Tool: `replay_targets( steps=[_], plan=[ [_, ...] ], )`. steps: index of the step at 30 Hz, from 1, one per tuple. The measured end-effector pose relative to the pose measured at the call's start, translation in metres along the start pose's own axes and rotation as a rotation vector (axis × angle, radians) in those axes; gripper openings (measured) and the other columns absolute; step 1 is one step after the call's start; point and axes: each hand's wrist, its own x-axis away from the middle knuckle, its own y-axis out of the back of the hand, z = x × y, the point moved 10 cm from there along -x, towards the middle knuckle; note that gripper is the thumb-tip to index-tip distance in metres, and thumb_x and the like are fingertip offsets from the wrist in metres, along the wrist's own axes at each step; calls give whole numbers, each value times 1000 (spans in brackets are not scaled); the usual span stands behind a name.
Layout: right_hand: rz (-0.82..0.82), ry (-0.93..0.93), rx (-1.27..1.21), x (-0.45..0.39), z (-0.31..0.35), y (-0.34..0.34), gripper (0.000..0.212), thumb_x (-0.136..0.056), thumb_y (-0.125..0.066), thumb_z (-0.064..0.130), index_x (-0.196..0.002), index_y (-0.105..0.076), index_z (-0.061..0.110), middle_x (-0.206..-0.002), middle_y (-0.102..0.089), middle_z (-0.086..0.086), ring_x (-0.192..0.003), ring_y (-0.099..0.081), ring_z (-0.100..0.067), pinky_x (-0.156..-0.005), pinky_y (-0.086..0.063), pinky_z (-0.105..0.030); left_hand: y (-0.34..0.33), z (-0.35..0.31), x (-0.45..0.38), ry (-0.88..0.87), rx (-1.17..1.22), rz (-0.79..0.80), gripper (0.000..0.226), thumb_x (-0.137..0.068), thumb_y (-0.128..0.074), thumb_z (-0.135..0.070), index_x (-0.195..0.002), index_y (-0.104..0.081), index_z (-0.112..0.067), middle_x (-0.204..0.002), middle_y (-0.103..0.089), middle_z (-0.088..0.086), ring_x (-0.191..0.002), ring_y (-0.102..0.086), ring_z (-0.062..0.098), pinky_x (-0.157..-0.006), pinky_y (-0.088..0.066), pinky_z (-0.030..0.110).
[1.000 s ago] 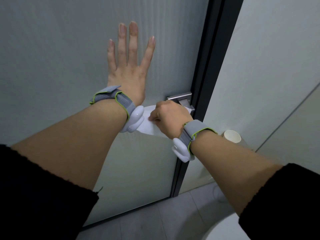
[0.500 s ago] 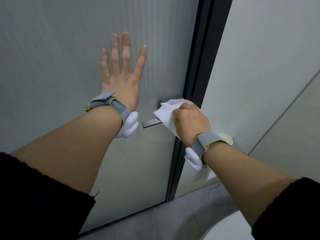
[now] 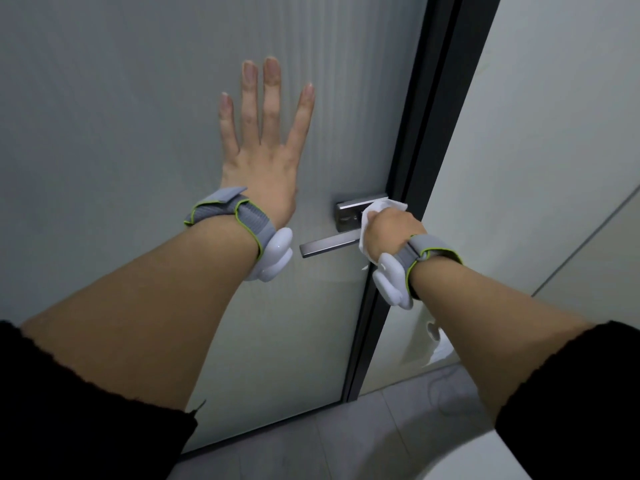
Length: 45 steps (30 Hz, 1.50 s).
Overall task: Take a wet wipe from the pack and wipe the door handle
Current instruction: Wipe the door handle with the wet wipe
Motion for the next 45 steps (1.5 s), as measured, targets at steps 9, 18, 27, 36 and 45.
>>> replay_targets(
  steps=[9,18,27,36,45],
  plan=[
    [138,-193,-57,-23,-5,-15,27,-84,-49,22,-108,-53,11,-122,-58,-10,-110,-59,-29,-74,-40,-30,-3,-1,0,-40,-4,-23,123,-59,-82,-42,-151,-4,-22,-157,-10,23,-143,-10,45,-113,-7,57],
    [-45,-165,-172,-11,-21,-16,36,-94,-34,23,-118,-52,4,-127,-56,-21,-115,-54,-39,-81,-40,-35,-2,-3,0,-25,-16,-7,123,-61,-81,-43,-151,0,-21,-158,-7,24,-143,-8,45,-113,-8,58],
    [4,30,-26,-20,6,-8,27,-92,-42,10,-109,-61,0,-119,-61,-22,-110,-58,-37,-82,-47,-37,-2,-3,0,-28,-28,-21,124,-59,-82,-45,-151,-2,-21,-157,-11,23,-143,-12,45,-113,-9,58],
    [65,-93,2,-18,-8,-12,13,-87,-47,15,-98,-53,9,-127,-54,-15,-113,-56,-36,-80,-41,-33,-2,-2,-1,-34,-31,-26,126,-57,-83,-46,-151,-3,-20,-157,-12,24,-143,-13,45,-113,-10,58],
    [-53,-212,-2,-18,-36,-14,22,-87,-40,14,-105,-52,8,-113,-63,-16,-105,-62,-37,-64,-35,-28,-5,-2,-1,-20,-48,-6,127,-57,-82,-46,-151,-1,-21,-158,-10,22,-143,-12,45,-113,-9,58]
  ],
)
